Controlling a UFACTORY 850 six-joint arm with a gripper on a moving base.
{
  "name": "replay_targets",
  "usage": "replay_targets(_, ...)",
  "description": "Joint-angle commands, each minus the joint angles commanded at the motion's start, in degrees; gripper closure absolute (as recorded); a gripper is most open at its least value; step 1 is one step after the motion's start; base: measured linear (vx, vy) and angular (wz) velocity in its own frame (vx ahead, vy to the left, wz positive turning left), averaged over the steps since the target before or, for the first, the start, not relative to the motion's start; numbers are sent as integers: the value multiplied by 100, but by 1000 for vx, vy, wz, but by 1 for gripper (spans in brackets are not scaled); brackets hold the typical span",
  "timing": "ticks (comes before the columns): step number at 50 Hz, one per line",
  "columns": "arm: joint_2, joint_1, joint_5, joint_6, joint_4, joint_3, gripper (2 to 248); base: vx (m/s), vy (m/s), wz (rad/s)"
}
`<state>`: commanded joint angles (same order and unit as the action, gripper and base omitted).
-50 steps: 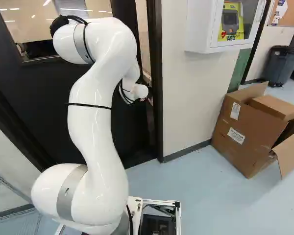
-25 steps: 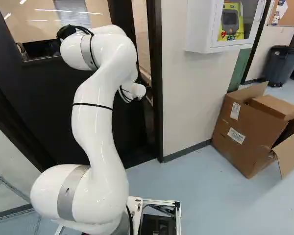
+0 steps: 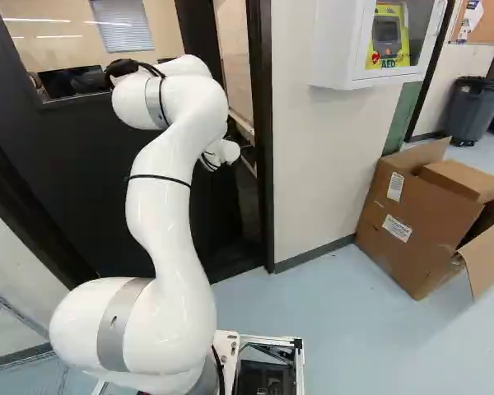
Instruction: Open the door and move inside
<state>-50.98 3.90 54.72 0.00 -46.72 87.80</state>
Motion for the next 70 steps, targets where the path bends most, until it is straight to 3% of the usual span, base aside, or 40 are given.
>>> replay_targets(16,-355,110,0,0,0,530,3,0,0,0)
replay_targets(32,-415,123,0,0,0,620,3,0,0,0)
replay_targets(50,-338,127,0,0,0,505,3,0,0,0)
replay_targets(70,-29,141,0,0,56,44,3,0,0,0)
